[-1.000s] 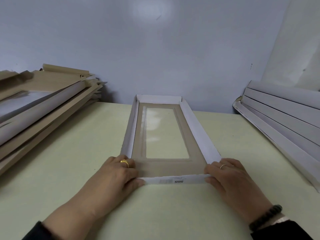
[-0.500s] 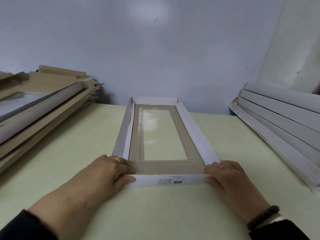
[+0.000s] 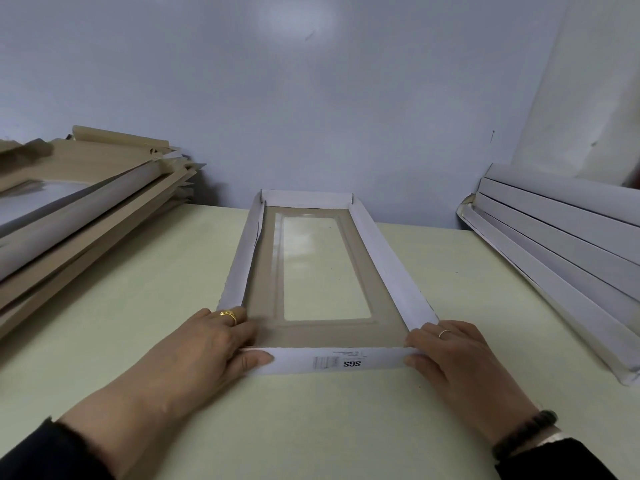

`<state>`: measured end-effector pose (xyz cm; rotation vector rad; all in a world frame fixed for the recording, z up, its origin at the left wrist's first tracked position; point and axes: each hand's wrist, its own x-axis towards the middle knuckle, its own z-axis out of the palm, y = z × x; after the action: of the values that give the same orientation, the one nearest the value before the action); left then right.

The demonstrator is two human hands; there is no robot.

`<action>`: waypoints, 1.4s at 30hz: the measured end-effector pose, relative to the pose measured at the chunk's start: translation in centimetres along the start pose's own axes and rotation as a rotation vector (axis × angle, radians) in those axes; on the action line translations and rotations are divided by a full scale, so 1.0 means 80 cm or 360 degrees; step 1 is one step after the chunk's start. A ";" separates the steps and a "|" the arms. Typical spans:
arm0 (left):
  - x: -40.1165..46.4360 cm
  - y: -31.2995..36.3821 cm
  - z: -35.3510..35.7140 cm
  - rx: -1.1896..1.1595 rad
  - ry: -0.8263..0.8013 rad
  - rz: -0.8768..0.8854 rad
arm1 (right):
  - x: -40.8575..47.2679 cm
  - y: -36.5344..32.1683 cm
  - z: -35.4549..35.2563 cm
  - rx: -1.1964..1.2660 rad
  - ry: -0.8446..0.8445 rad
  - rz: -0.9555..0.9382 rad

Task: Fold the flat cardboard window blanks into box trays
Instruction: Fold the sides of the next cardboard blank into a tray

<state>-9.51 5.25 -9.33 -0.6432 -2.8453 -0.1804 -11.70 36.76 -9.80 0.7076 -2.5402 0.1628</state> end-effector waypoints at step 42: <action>-0.012 0.045 0.009 -0.0793 0.0263 -0.0105 | 0.008 -0.077 0.001 0.0555 -0.0056 0.0047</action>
<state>-7.19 8.22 -10.03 -0.5858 -2.6670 -0.9277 -9.04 31.14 -9.62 0.8068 -2.5838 0.6196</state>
